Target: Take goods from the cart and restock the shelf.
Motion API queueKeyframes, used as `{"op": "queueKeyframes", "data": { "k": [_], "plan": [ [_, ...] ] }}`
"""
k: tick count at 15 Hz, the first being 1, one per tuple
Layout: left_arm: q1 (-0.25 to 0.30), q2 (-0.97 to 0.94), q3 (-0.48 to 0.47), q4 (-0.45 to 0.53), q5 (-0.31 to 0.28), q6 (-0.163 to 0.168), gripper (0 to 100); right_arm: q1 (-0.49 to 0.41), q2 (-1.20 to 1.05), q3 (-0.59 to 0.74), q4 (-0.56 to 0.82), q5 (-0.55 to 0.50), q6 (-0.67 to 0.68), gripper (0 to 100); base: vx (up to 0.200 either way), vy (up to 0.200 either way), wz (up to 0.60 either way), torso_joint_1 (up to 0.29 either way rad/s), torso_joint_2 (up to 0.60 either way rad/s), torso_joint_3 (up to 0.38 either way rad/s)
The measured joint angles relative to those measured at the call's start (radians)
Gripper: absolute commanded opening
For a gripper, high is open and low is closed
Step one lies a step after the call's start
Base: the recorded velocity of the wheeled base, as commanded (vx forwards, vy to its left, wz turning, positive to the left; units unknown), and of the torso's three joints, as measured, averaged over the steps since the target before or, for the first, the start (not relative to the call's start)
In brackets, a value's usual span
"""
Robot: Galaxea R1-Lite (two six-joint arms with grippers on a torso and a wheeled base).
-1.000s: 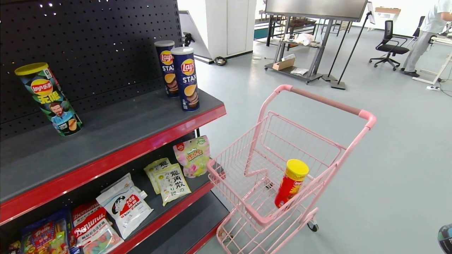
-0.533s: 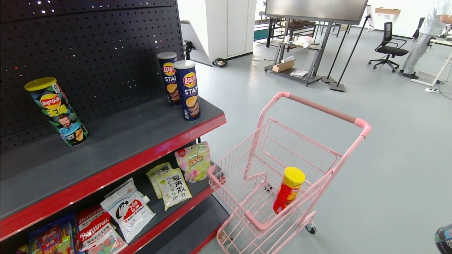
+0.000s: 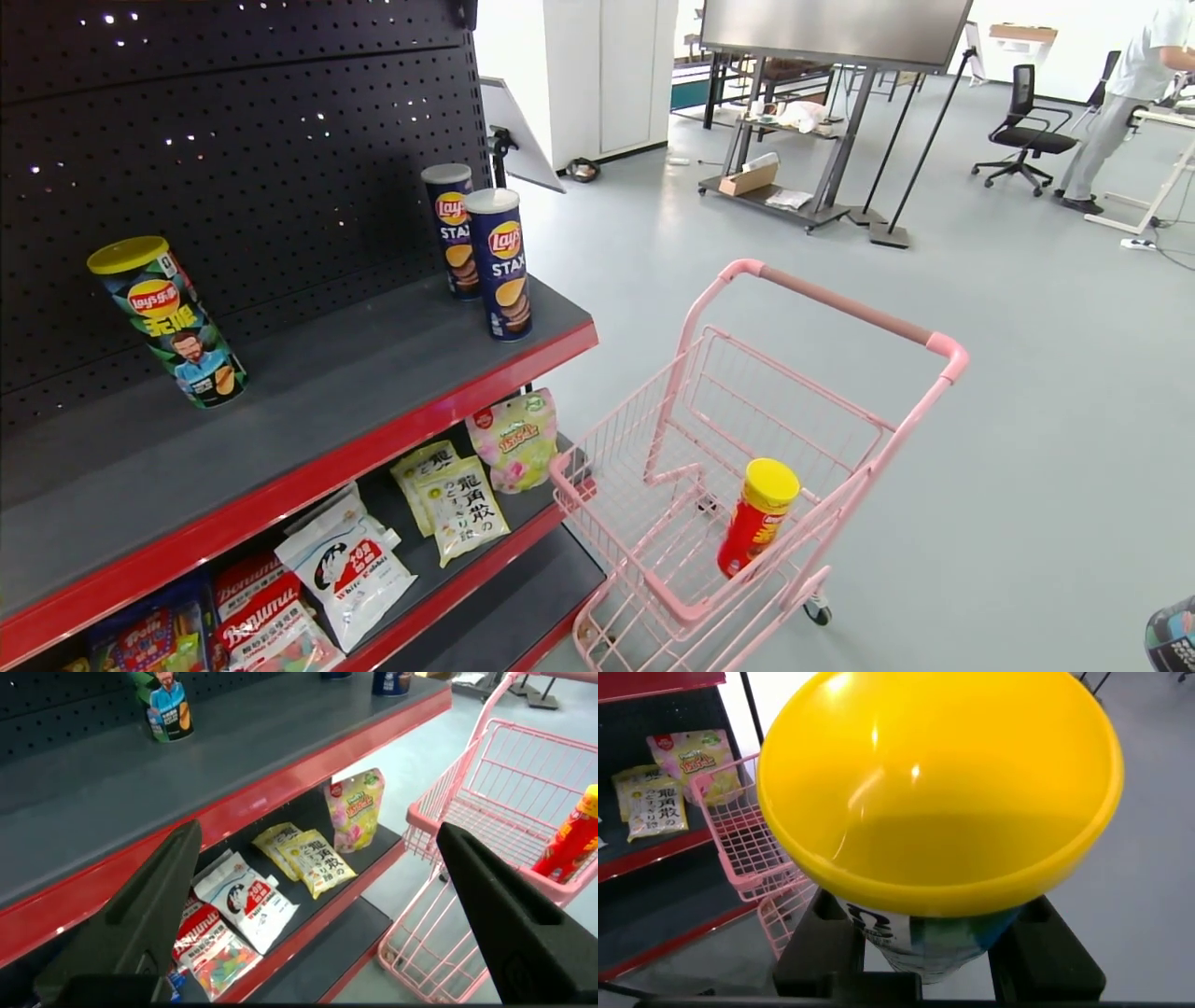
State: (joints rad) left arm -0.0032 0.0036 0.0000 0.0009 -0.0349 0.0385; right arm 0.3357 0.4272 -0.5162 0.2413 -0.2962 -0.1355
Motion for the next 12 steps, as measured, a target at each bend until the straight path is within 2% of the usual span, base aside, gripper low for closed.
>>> {"op": "queueKeyframes", "data": {
  "k": [12],
  "plan": [
    [0.0, 0.0, 0.0, 0.001, 0.0, 0.0, 100, -0.007, -0.009, 0.025, -0.005, -0.013, -0.008, 0, 0.0, 0.0, 0.6, 0.012, -0.01, -0.006]
  ]
}}
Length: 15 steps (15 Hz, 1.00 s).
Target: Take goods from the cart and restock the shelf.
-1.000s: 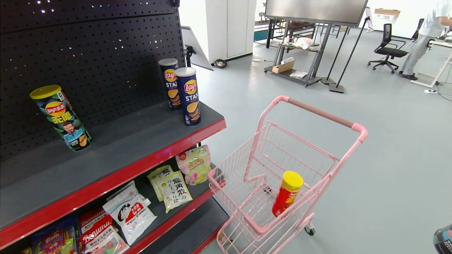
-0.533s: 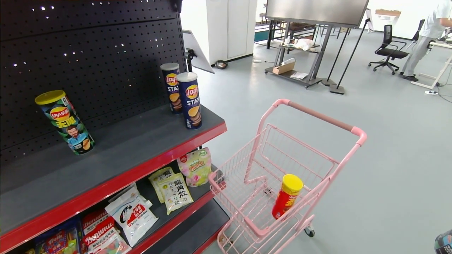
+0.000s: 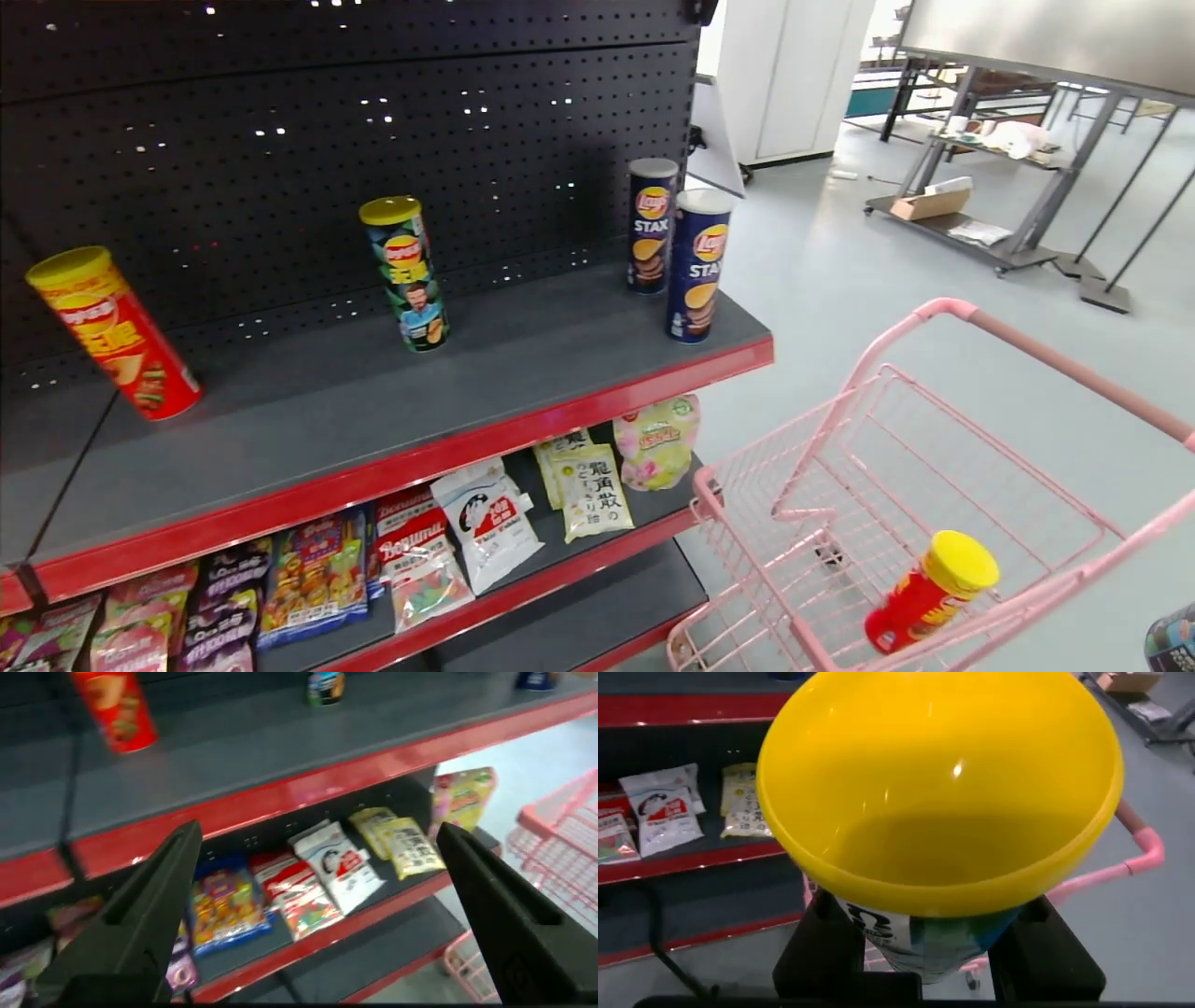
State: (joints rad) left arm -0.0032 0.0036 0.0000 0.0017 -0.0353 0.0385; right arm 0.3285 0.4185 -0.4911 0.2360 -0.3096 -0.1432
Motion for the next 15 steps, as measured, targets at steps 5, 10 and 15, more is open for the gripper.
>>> {"op": "queueKeyframes", "data": {
  "k": [5, 10, 15],
  "plan": [
    [0.001, 0.0, 0.0, 0.0, 0.0, 0.001, 100, 0.003, -0.024, 0.01, 0.0, 0.008, -0.041, 0, 0.0, 0.0, 0.24, 0.003, 0.0, 0.002],
    [0.0, 0.0, 0.0, -0.001, 0.001, 0.005, 100, 0.004, -0.087, 0.018, 0.002, 0.01, -0.043, 0, 0.0, 0.0, 0.0, 0.0, 0.0, 0.0],
    [0.0, 0.0, 0.0, -0.001, 0.001, 0.003, 100, 0.005, -0.18, 0.024, 0.004, 0.057, -0.051, 0, 0.2, 0.0, 0.0, -0.001, 0.0, 0.006]
  ]
}}
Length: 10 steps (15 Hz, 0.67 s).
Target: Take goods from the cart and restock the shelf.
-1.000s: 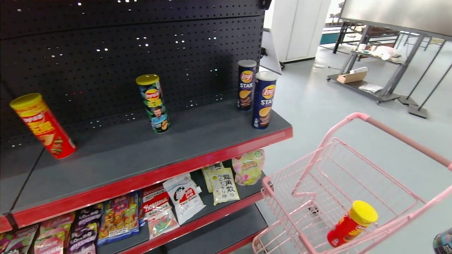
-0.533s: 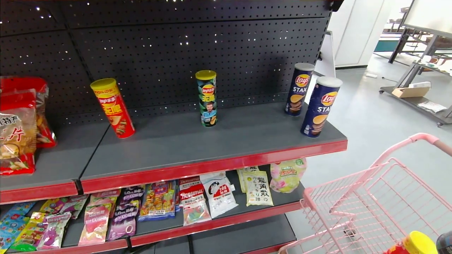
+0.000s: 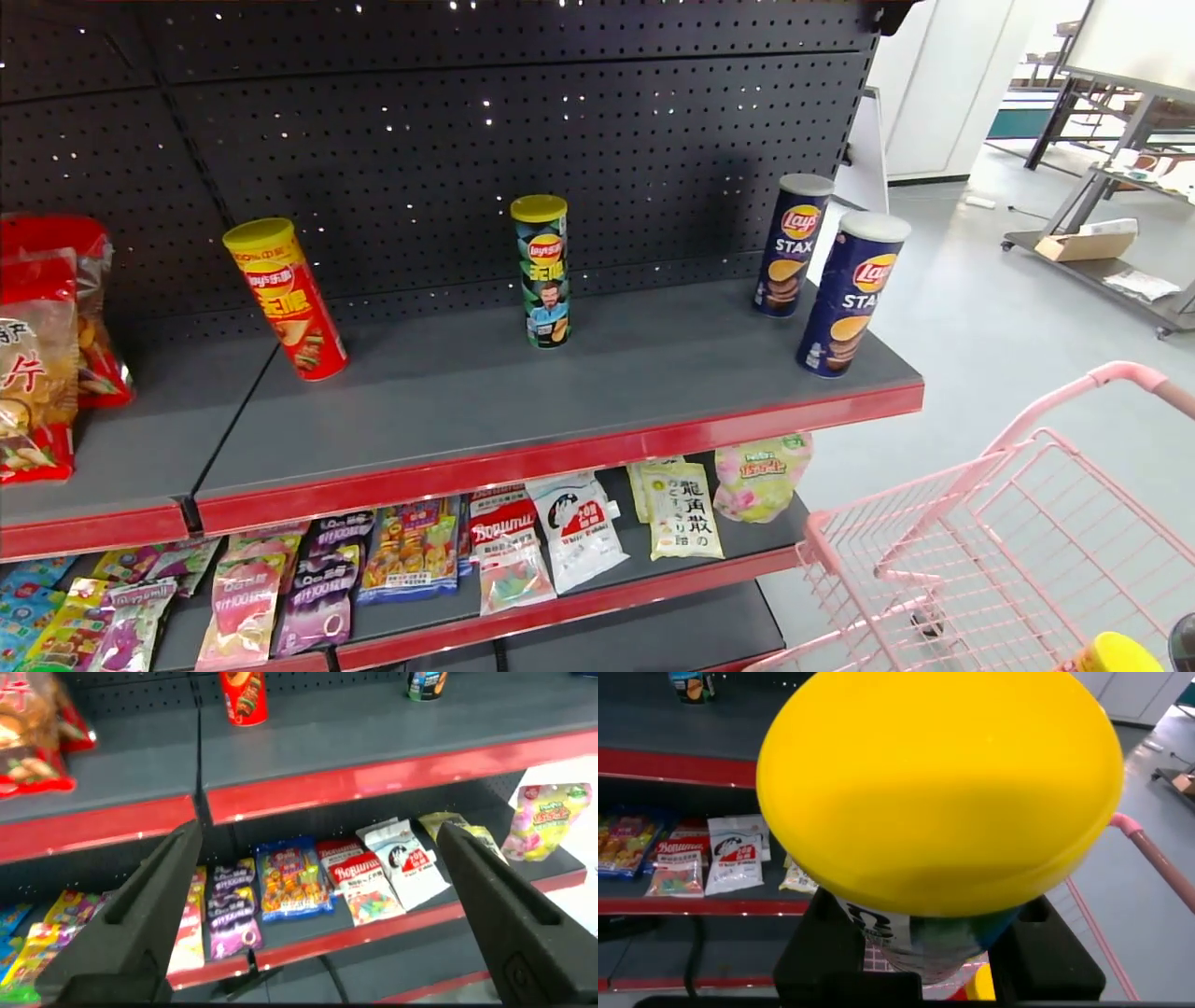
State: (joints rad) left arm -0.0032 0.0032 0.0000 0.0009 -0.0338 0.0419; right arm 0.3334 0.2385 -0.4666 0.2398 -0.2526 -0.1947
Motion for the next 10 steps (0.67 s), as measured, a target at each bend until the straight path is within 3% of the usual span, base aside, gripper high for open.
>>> {"op": "queueKeyframes", "data": {
  "k": [1, 10],
  "plan": [
    [0.0, 0.0, 0.0, 0.001, 0.0, 0.0, 100, 0.002, -0.012, 0.006, 0.003, 0.001, -0.004, 0, 0.2, 0.0, 0.0, 0.012, 0.0, 0.007],
    [-0.007, 0.025, 0.0, 0.002, -0.004, 0.0, 100, -0.001, -0.079, 0.04, -0.012, 0.046, -0.043, 0, 0.0, 0.0, 0.0, 0.0, 0.0, 0.0]
  ]
}}
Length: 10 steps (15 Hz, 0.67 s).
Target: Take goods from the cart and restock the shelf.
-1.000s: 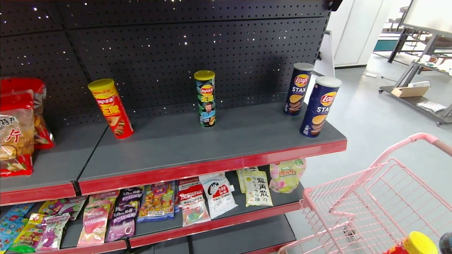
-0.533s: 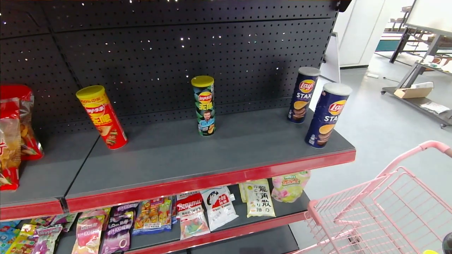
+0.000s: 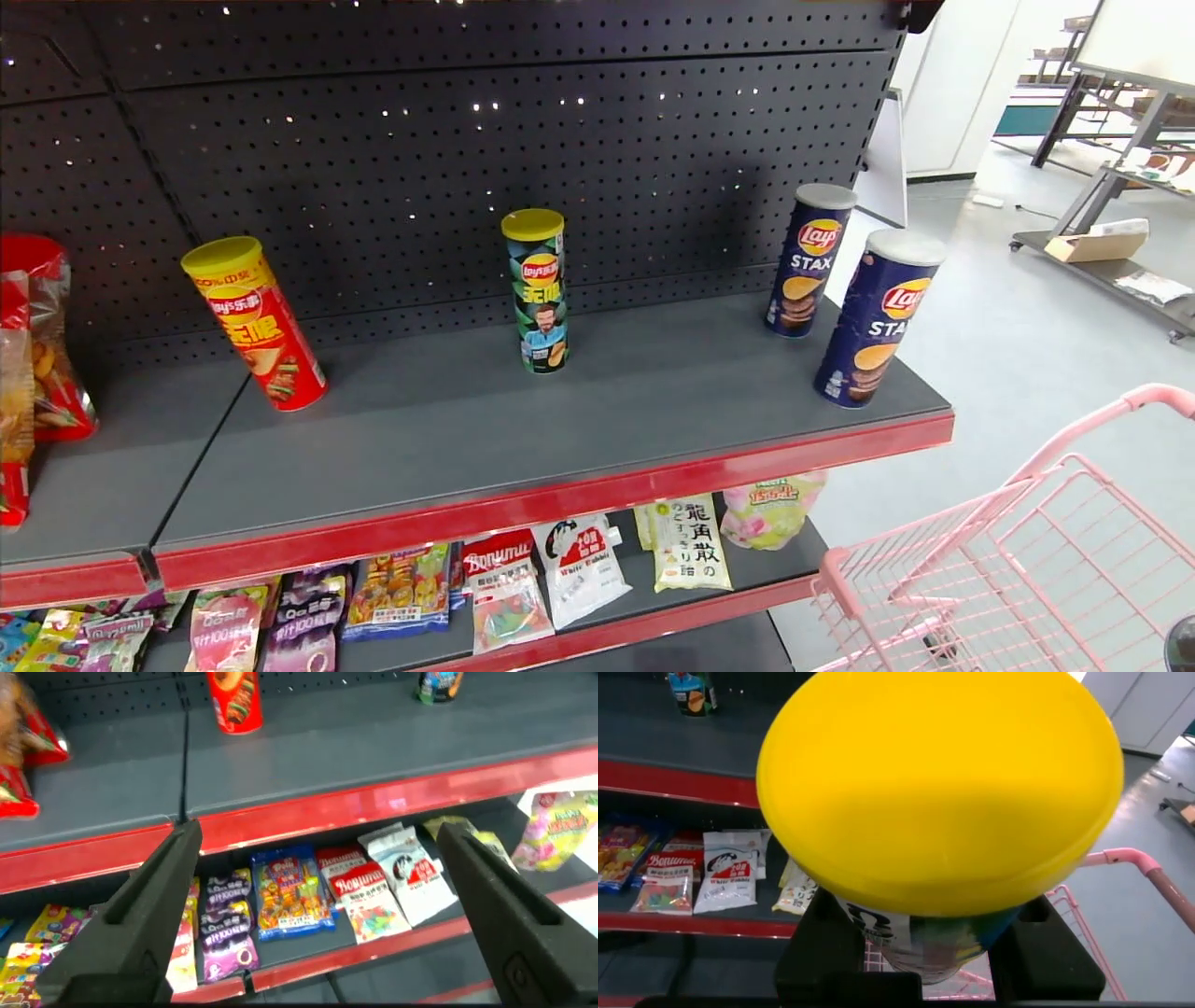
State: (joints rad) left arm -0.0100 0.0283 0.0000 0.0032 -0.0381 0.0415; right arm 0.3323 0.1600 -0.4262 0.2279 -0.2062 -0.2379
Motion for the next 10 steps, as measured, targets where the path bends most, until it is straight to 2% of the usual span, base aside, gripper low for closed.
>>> {"op": "queueKeyframes", "data": {
  "k": [3, 4, 5, 7, 10],
  "plan": [
    [-0.012, 0.037, -0.011, -0.001, -0.018, 0.011, 100, -0.003, -0.041, 0.004, 0.008, -0.006, 0.001, 0, 0.0, 0.0, 0.0, 0.0, 0.0, 0.0],
    [-0.017, 0.049, -0.022, 0.0, -0.024, 0.0, 100, -0.004, -0.053, 0.011, 0.006, -0.005, 0.003, 0, 0.0, 0.0, 0.0, 0.0, 0.0, 0.0],
    [-0.024, 0.072, -0.059, -0.001, -0.031, -0.022, 100, -0.006, -0.061, 0.026, 0.006, -0.004, 0.004, 0, 0.0, 0.0, 0.0, 0.0, 0.0, 0.0],
    [-0.036, 0.176, -0.173, -0.018, -0.05, -0.047, 100, -0.01, -0.053, 0.03, 0.002, -0.008, 0.006, 0, 0.0, 0.0, 0.0, 0.0, 0.0, 0.0],
    [-0.069, 0.531, -0.362, -0.15, -0.125, -0.036, 100, -0.011, 0.008, 0.001, -0.001, -0.019, 0.006, 0, 0.0, 0.0, 0.0, 0.0, 0.0, 0.0]
  ]
}}
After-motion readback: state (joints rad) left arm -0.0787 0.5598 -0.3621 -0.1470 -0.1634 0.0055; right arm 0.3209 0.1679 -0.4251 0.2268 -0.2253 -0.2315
